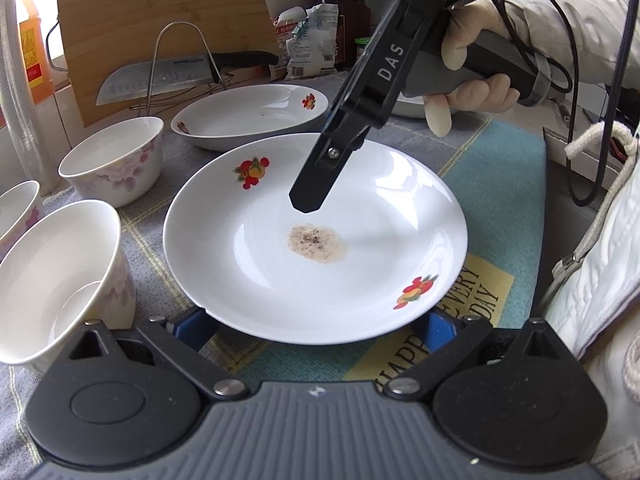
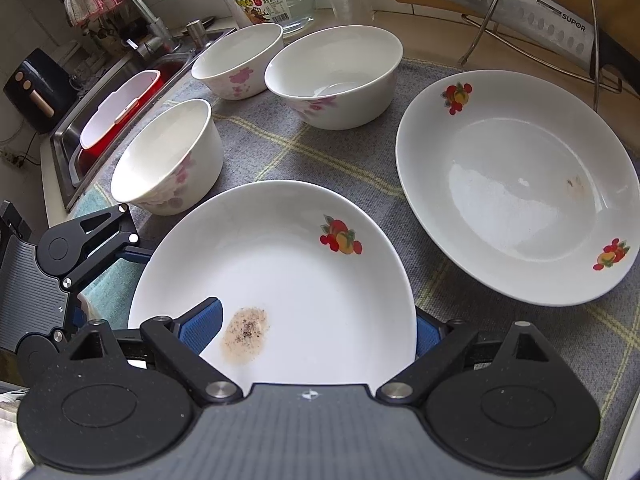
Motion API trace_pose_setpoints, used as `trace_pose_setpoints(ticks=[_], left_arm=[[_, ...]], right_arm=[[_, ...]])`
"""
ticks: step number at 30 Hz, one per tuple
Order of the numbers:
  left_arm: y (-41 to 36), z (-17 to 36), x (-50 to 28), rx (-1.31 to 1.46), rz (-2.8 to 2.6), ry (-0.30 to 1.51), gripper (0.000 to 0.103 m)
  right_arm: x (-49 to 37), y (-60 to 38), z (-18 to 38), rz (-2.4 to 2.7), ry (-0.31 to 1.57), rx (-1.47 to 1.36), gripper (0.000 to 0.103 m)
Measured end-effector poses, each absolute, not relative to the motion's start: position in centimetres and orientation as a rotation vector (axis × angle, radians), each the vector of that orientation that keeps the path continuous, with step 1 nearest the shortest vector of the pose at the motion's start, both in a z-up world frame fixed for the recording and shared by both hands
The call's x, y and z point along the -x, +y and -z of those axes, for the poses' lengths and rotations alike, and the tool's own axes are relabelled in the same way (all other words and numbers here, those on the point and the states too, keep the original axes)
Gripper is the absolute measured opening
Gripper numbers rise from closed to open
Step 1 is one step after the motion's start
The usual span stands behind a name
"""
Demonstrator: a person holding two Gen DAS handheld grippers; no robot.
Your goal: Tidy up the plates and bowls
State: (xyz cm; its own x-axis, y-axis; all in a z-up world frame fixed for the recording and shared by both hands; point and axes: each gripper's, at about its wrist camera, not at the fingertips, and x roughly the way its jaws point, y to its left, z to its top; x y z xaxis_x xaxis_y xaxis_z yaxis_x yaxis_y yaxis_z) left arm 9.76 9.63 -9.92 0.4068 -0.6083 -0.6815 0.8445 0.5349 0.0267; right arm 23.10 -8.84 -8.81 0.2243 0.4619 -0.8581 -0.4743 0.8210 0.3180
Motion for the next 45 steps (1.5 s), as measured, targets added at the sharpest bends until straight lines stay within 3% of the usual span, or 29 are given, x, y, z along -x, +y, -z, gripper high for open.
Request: trace_pose_setpoints(ticks=[26, 45], left_arm=[[7.5, 8.4, -9.2, -0.399, 0.963, 0.691, 0.100], [1.5, 6.1, -9.8, -0.406, 1.007, 0.686, 0.099]], right_arm=[[-21.4, -11.4, 7.0, -0.644, 1.147, 0.016, 0.097], [-20.7, -18.3, 4.9, -0.587, 1.106, -0.010, 0.097]])
